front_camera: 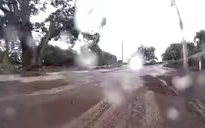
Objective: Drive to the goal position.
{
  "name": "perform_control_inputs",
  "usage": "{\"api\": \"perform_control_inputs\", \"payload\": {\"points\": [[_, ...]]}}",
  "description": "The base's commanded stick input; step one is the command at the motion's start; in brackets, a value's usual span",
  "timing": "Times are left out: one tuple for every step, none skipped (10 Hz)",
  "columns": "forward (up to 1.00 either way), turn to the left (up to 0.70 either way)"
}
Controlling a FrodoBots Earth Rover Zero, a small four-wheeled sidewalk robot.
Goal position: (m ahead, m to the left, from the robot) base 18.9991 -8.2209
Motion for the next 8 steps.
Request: {"api": "perform_control_inputs", "payload": {"points": [[0.85, 0.00], [0.85, 0.00], [0.85, 0.00], [0.85, 0.00], [0.85, 0.00], [0.85, 0.00], [0.85, 0.00], [0.85, 0.00]]}}
